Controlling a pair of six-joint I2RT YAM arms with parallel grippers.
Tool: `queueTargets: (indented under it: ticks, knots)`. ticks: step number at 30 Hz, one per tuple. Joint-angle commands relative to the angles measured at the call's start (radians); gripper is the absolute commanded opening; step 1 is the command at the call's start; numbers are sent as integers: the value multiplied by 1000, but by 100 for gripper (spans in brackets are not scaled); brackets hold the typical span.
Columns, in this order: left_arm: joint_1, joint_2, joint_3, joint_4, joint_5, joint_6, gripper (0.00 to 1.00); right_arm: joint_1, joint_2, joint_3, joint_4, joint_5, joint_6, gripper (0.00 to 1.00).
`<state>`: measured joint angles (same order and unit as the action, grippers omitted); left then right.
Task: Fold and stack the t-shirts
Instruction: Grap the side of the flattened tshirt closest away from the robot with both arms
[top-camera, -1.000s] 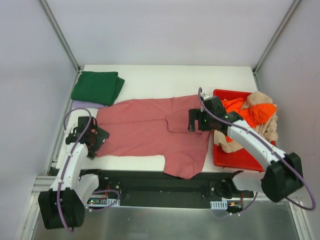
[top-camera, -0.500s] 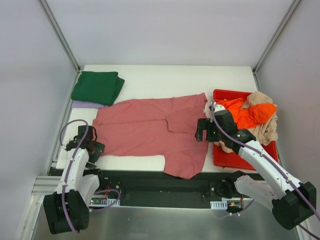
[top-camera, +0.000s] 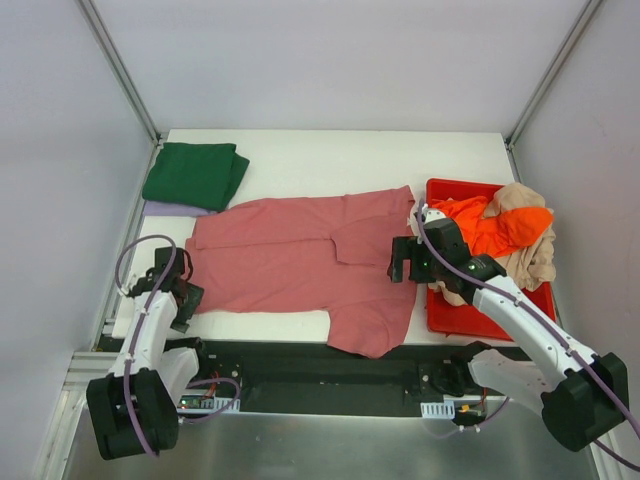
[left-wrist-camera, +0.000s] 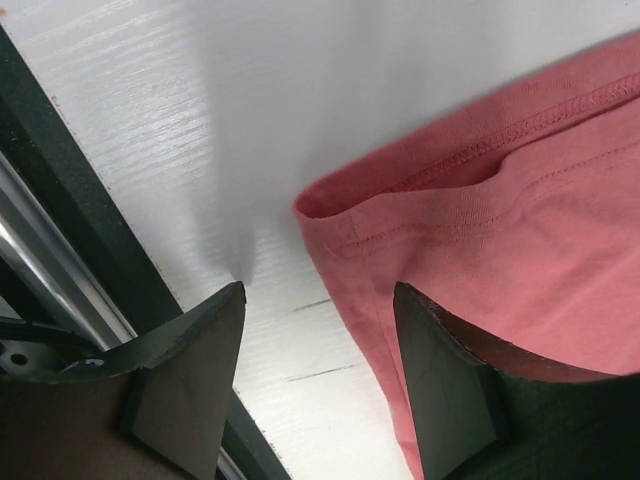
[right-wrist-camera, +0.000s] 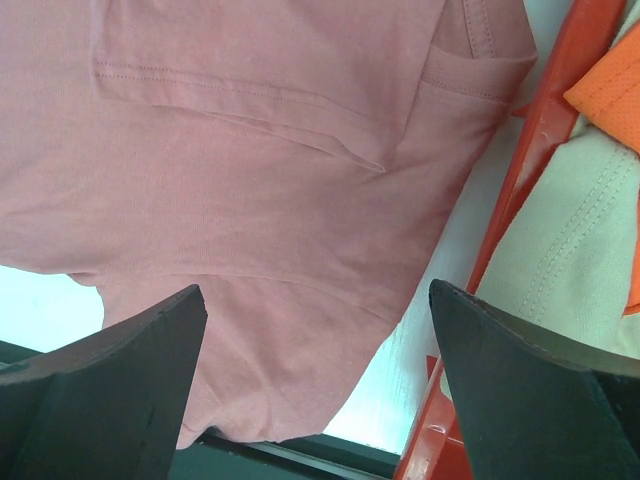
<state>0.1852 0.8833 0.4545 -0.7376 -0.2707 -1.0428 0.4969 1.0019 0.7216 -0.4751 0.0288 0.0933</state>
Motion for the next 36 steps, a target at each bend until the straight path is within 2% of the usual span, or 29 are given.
queueTargets:
  ticks: [1,3,11,15,17,18,19,23,27,32,36]
  knots:
    - [10,48,24,44,2,17,58,-1,-8,4,23,-9,8,96]
    - [11,72,18,56,21,20,52,-1,-11,6,23,-6,6,96]
    - [14,170,7,101,-9,29,47,-1,-46,-14,9,-53,-4,96]
    - [16,213,19,129,10,50,32,6,-81,-43,-5,-116,-13,96]
    - [16,224,30,139,8,59,19,14,-101,-60,-14,-141,-17,96]
    - [16,229,33,142,5,64,7,20,-109,-68,-19,-153,-17,96]
    - [16,229,38,144,4,67,0,26,-117,-73,-22,-170,-15,96]
    - [16,215,50,147,-4,87,0,75,-141,-83,-56,-179,-23,96]
    - [16,175,44,149,-10,95,0,176,-120,-41,-158,-106,-30,96]
    - [16,137,42,153,-15,113,0,406,-69,-50,-201,-46,49,99]
    - [16,123,36,158,4,133,0,644,-52,-51,-220,144,175,93]
